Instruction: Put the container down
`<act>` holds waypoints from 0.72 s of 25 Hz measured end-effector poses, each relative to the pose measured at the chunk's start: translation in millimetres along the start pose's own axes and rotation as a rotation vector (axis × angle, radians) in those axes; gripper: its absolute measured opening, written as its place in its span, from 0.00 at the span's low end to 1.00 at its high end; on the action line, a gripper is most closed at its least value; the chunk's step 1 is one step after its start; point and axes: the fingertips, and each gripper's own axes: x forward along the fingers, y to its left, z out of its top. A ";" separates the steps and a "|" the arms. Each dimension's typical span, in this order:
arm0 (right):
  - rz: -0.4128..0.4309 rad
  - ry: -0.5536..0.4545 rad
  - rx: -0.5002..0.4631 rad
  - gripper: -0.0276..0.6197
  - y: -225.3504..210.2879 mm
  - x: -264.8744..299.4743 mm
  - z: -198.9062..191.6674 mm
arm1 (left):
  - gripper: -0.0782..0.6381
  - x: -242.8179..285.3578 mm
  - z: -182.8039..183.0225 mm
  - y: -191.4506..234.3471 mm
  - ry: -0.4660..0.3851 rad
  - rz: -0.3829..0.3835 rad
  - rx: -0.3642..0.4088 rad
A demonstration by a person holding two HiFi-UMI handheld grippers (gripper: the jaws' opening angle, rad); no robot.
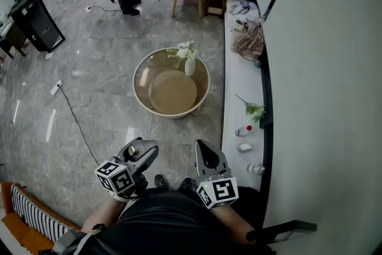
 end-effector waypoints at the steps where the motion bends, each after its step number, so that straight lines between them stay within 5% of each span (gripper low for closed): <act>1: 0.009 0.011 0.019 0.05 4.3 4.5 -5.3 | 0.61 -2.5 -0.1 2.7 0.001 -0.006 -0.023; 5: 0.054 0.038 0.047 0.05 26.3 14.3 -19.0 | 0.61 -15.9 -0.2 12.9 -0.004 -0.010 -0.085; 18: 0.089 0.043 0.094 0.05 58.9 38.8 -22.4 | 0.61 -57.9 22.2 48.2 -0.096 0.028 -0.100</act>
